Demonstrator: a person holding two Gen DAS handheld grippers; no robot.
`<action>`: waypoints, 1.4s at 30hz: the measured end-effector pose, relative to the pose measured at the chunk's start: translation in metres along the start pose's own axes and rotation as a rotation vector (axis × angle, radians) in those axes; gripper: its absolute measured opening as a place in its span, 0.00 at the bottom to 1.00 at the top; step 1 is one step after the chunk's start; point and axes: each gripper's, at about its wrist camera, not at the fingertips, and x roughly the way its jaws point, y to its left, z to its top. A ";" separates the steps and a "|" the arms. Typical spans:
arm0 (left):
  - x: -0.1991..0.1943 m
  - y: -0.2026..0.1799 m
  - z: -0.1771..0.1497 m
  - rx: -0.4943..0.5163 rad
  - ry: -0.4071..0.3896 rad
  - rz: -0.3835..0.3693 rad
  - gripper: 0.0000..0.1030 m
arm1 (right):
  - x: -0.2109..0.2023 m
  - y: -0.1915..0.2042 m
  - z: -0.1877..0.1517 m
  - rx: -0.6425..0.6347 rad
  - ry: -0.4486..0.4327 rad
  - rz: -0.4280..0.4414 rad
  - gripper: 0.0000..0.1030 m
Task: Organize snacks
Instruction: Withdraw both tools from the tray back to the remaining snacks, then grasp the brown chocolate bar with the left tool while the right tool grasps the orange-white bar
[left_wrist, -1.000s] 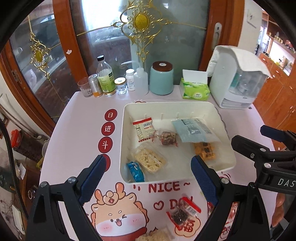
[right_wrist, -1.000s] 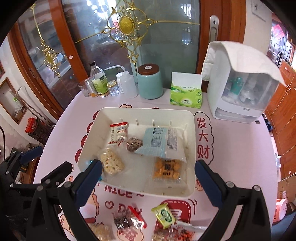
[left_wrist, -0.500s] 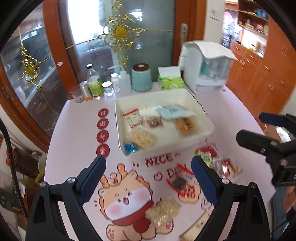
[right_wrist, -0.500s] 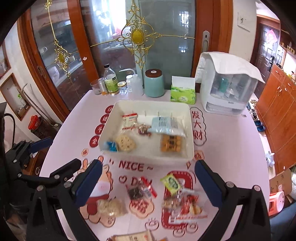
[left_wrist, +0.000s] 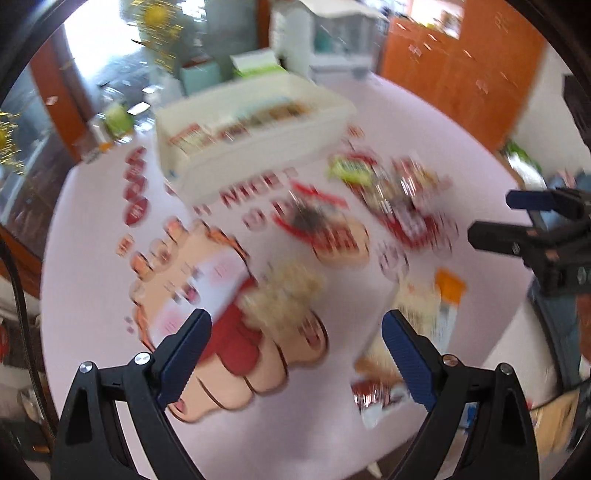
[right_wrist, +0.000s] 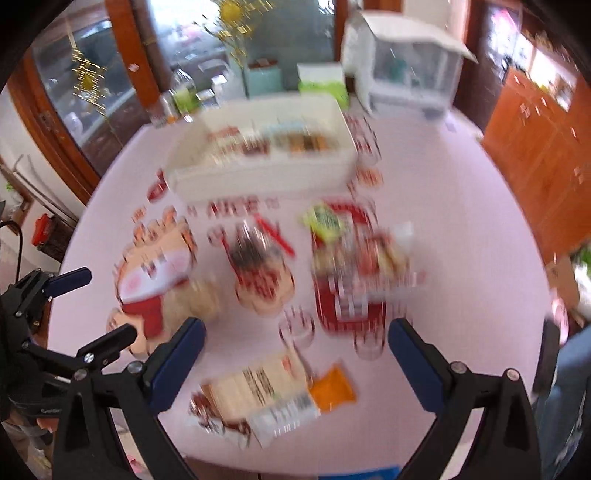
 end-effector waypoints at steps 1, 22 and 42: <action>0.006 -0.004 -0.009 0.020 0.013 -0.008 0.90 | 0.007 -0.003 -0.010 0.016 0.021 -0.005 0.94; 0.080 -0.089 -0.077 0.295 0.126 -0.062 0.90 | 0.096 -0.031 -0.102 0.300 0.231 0.014 0.68; 0.087 -0.040 -0.061 -0.019 0.126 -0.002 0.39 | 0.122 0.002 -0.069 0.240 0.267 0.007 0.69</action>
